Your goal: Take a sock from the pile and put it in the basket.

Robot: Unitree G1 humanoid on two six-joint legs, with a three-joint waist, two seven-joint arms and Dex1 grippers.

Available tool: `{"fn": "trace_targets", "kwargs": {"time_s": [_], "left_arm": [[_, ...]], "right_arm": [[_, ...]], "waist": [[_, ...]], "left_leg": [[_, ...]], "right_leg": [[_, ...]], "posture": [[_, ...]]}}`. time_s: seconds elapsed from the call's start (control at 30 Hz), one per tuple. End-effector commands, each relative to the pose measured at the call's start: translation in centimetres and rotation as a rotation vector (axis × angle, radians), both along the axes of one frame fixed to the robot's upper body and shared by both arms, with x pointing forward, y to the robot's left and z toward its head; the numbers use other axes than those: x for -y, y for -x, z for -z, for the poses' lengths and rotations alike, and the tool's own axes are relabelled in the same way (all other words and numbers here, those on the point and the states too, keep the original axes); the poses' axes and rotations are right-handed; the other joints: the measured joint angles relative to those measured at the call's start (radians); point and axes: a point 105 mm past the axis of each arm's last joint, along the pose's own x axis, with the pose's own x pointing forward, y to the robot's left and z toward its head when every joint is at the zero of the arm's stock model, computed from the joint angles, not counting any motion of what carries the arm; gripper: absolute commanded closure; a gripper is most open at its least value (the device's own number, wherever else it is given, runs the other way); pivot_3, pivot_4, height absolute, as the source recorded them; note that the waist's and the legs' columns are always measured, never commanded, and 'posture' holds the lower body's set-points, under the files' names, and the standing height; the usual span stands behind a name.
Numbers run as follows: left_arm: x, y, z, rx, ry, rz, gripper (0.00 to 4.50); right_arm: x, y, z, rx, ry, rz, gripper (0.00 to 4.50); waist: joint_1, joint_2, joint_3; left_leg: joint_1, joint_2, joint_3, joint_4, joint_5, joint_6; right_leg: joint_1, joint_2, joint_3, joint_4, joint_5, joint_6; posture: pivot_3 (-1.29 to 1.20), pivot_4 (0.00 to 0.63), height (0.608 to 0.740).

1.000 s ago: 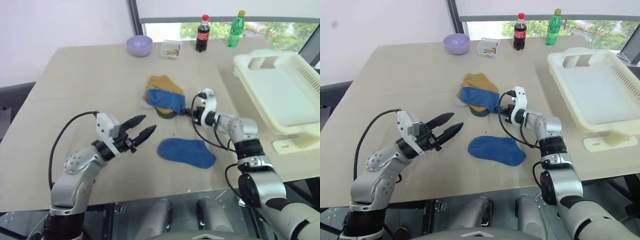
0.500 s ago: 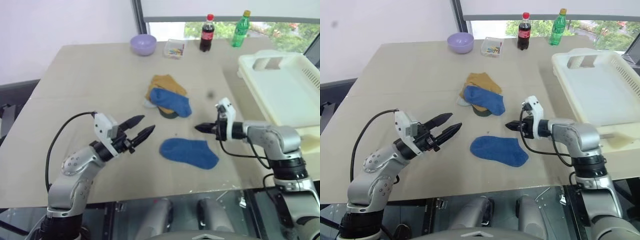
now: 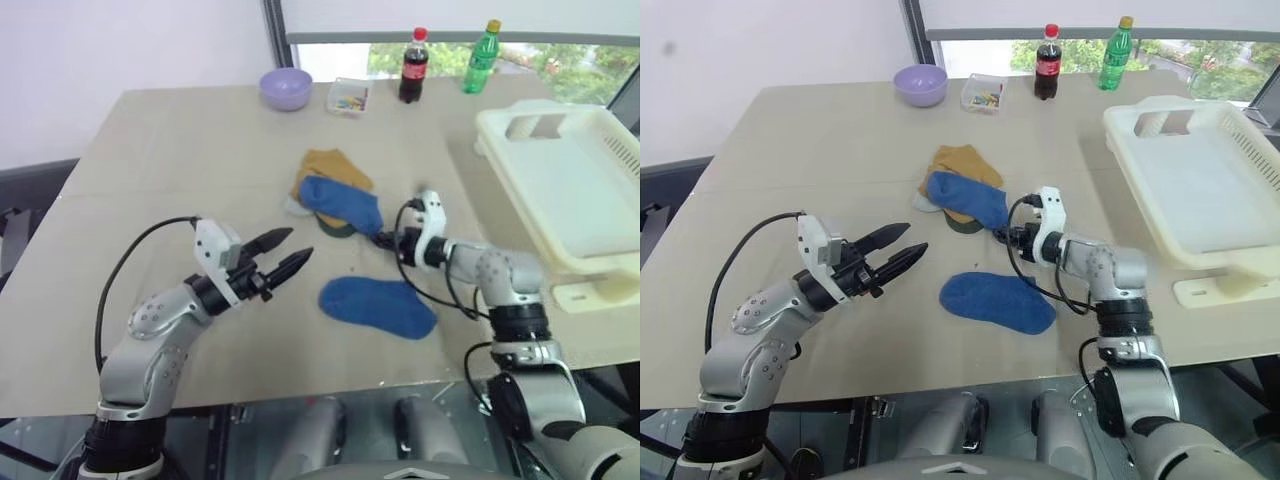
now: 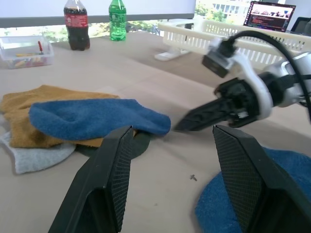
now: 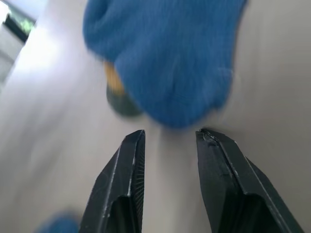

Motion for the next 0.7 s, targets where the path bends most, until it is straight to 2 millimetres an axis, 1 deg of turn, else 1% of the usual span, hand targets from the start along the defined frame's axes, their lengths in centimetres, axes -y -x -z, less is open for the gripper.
{"fn": "trace_targets", "kwargs": {"time_s": [0.03, 0.1, 0.2, 0.23, 0.3, 0.37, 0.5, 0.57, 0.63, 0.7], "left_arm": [[0.2, 0.3, -0.7, 0.035, -0.007, 0.008, 1.70], [0.1, 0.5, -0.6, 0.032, -0.012, 0.004, 1.70], [0.0, 0.6, -0.3, 0.027, -0.023, -0.003, 1.70], [0.0, 0.7, -0.3, 0.027, -0.024, -0.004, 1.70], [0.1, 0.7, -0.2, 0.026, -0.025, -0.005, 1.70], [0.1, 0.7, -0.2, 0.026, -0.025, -0.007, 1.70], [0.1, 0.6, -0.2, 0.026, -0.025, -0.004, 1.70], [0.3, 0.6, -0.2, 0.023, -0.025, 0.005, 1.70], [0.5, 0.5, -0.1, 0.019, -0.024, 0.015, 1.70], [0.6, 0.4, -0.2, 0.019, -0.023, 0.020, 1.70]], "right_arm": [[0.4, -1.5, -1.0, 0.011, -0.064, 0.080, 2.74], [0.6, -2.0, -1.1, -0.002, -0.088, 0.106, 2.74], [0.8, -2.1, -0.7, 0.012, -0.049, 0.108, 2.74], [0.9, -2.1, -0.5, 0.012, -0.044, 0.108, 2.96], [0.9, -1.9, -0.4, 0.016, -0.035, 0.097, 3.59], [1.0, -1.9, -0.4, 0.021, -0.028, 0.096, 4.46], [1.4, -1.4, -0.8, 0.049, -0.004, 0.078, 4.46], [1.5, -0.8, -0.9, 0.067, 0.029, 0.048, 4.46], [1.5, 0.2, -1.1, 0.094, 0.067, -0.003, 4.46], [1.6, 1.6, -1.5, 0.110, 0.087, -0.071, 4.46]], "waist": [[0.000, 0.000, 0.000], [0.000, 0.000, 0.000], [-0.001, 0.000, 0.000], [-0.001, 0.000, 0.000], [-0.001, 0.000, 0.000], [-0.001, 0.000, 0.000], [0.003, 0.000, 0.000], [0.002, 0.001, 0.000], [0.002, 0.001, 0.000], [0.002, 0.001, 0.000]], "left_leg": [[0.000, 0.000, 0.000, 0.000, 0.000, 0.000], [0.000, 0.000, 0.000, 0.000, 0.000, 0.000], [0.000, 0.000, 0.000, 0.000, 0.000, 0.000], [0.000, 0.000, 0.000, 0.000, 0.000, 0.000], [0.000, 0.000, 0.000, 0.000, 0.000, 0.000], [0.001, 0.000, 0.000, 0.000, 0.000, 0.000], [0.002, 0.000, 0.000, 0.000, 0.000, 0.000], [0.002, 0.000, 0.000, 0.000, 0.000, 0.000], [0.001, 0.000, 0.000, 0.000, 0.000, 0.000], [0.000, 0.000, 0.000, 0.000, 0.000, 0.000]], "right_leg": [[0.000, 0.000, 0.000, 0.000, 0.000, 0.000], [0.000, 0.000, 0.000, 0.000, 0.000, 0.000], [0.000, 0.000, 0.000, 0.000, 0.000, 0.000], [0.000, 0.000, 0.000, 0.000, 0.000, 0.000], [0.000, 0.000, 0.000, 0.001, 0.000, 0.000], [0.000, 0.000, 0.000, 0.001, 0.000, 0.000], [0.001, 0.000, -0.001, 0.001, 0.000, 0.000], [0.001, 0.000, 0.000, 0.001, 0.000, 0.000], [0.001, 0.000, 0.000, 0.001, 0.000, 0.000], [0.000, 0.000, 0.000, 0.000, 0.000, 0.000]], "posture": [[0.00, 0.150, 0.740], [0.00, 0.150, 0.740], [0.00, 0.150, 0.740], [0.00, 0.150, 0.740], [0.00, 0.150, 0.740], [0.00, 0.150, 0.740], [0.00, 0.150, 0.740], [0.00, 0.150, 0.740], [0.00, 0.150, 0.740], [0.00, 0.150, 0.740]]}}
